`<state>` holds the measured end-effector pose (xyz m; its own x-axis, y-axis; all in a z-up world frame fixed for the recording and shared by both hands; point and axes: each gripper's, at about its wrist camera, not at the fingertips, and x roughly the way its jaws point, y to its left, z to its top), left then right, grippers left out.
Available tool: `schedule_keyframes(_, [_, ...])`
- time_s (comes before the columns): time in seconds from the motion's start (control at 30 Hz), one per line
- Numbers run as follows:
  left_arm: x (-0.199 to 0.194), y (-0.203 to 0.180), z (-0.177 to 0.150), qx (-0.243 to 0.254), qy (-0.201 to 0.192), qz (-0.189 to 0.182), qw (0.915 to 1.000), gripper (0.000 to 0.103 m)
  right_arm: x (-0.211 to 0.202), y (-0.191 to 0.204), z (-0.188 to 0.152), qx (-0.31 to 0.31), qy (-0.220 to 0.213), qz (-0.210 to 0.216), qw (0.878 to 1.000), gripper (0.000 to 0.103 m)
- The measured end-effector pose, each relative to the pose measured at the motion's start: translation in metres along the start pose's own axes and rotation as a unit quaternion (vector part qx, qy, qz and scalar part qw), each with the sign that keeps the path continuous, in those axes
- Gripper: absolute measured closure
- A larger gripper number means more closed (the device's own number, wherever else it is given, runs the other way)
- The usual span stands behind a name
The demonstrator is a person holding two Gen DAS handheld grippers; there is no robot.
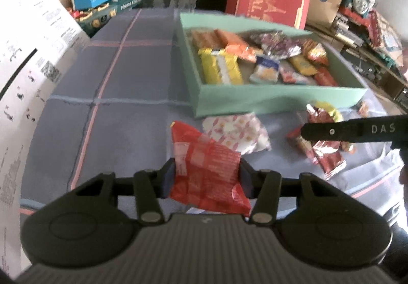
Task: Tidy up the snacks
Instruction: 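Grasp the red wrapped candy with the right tool while the left tool grasps a red bag, then carry both snacks into the mint-green box and open both tools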
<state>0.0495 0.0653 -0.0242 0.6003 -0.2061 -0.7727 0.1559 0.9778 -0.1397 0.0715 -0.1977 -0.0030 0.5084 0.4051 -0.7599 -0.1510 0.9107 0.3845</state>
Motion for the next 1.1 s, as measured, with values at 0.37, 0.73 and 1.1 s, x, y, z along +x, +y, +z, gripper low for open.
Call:
schedule_keyframes(0.37, [-0.018, -0.031, 0.056, 0.020, -0.047, -0.019, 0.9985, 0.053, -0.051, -0.042, 0.033, 0.056, -0.090, 0.005, 0.994, 0.066])
schedule_keyframes(0.73, [0.042, -0.080, 0.149, 0.041, -0.062, -0.039, 0.9965, 0.053, -0.050, -0.101, 0.097, 0.095, -0.134, -0.039, 0.986, 0.066])
schedule_keyframes(1.1, [0.108, -0.088, 0.165, 0.043, -0.018, -0.024, 0.9986, 0.049, 0.000, -0.117, 0.114, 0.105, -0.089, -0.043, 0.990, 0.066])
